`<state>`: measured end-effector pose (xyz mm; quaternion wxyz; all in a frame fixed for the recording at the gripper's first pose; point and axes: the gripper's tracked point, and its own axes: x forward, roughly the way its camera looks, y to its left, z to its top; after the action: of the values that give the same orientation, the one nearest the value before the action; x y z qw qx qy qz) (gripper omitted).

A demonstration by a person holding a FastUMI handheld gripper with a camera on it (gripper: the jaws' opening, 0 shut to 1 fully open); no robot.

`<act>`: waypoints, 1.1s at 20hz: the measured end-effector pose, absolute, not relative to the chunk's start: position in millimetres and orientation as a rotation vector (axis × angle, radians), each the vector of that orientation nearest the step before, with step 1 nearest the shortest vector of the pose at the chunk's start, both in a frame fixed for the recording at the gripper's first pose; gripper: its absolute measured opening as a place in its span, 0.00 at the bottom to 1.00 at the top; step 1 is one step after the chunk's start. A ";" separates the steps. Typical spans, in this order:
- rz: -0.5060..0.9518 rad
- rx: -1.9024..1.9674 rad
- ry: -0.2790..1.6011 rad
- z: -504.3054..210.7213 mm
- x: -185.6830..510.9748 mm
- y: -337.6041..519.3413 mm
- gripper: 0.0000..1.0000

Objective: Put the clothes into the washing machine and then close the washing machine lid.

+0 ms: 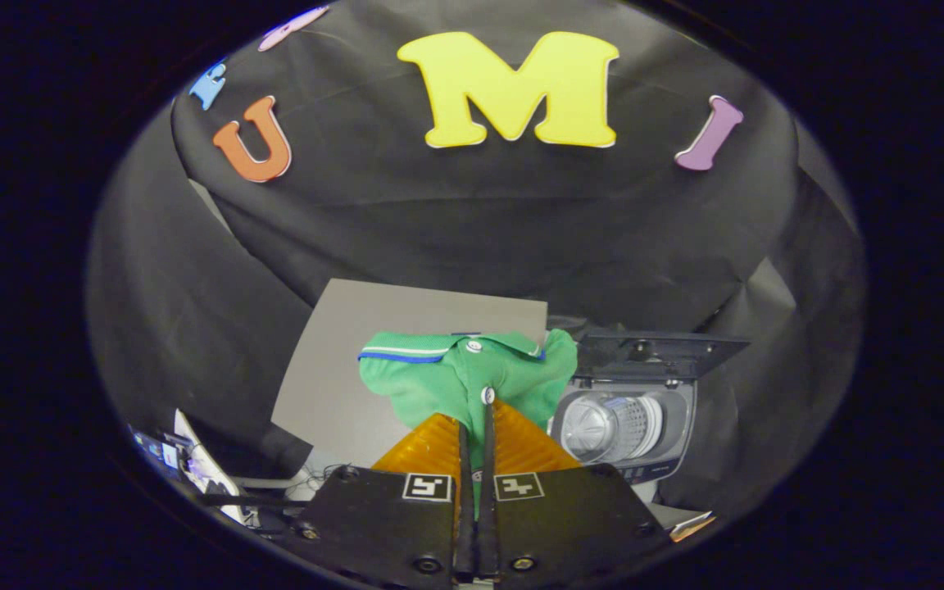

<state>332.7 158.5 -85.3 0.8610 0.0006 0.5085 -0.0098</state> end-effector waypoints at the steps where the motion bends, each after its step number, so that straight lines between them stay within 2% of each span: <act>1: -0.036 0.005 1.061 -83.6 327.5 151.0 0.06; 15: -0.311 0.118 1.000 -64.2 248.3 13.4 0.06; 22: -0.352 0.168 0.987 -77.0 243.9 -42.2 0.06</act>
<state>243.9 -42.2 -77.0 0.8626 0.0799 0.4706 -0.1677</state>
